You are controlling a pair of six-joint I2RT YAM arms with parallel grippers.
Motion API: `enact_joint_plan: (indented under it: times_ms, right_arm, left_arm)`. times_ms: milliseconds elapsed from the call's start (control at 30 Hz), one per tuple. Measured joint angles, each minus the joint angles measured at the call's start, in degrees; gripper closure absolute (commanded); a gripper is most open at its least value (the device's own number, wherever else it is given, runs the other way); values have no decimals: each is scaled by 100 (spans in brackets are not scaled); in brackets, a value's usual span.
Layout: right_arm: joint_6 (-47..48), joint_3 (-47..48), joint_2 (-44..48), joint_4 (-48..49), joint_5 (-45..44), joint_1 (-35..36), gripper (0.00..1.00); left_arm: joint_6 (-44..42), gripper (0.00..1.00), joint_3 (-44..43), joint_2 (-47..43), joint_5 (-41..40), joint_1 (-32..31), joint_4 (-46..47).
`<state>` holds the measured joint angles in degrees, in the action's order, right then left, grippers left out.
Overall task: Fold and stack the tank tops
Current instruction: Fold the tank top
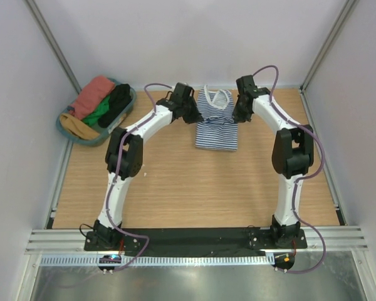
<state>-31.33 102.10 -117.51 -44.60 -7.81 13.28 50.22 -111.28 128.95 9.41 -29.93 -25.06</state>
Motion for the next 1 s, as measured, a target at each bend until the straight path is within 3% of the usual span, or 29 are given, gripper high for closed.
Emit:
enact_joint_plan:
  times_ms: [100,200,267,300,333,433,733,867,1000]
  right_arm:
    - [-2,256,-352,87,46,-35,95]
    - [-22,439,-673,256,63,-68,86]
    - [-79,538,-879,402,101,-101,65]
    - [-94,535,-933,505,118,-109,58]
    - [-92,511,-964,581,138,-116,42]
    - [-68,48,-763,1099,129,-131,25]
    - [79,-1792,1143,1779,173,-140,38]
    - [116,-2542,1759,2098,614,-144,38]
    - [227,-3401,1884,2465,1233,-144,30]
  left_arm:
    - [7,100,-389,485,125,79,4]
    - [22,72,-789,990,271,179,90]
    - [15,49,-1078,1333,426,284,90]
    - [24,43,-1237,1491,516,343,116]
    - [4,33,-1300,1558,560,385,125]
    - [-101,16,-1224,1512,575,501,166]
    - [-411,20,977,-638,546,476,584]
    - [-431,21,1840,-1403,608,264,962]
    - [-439,21,2640,-1600,708,39,1379]
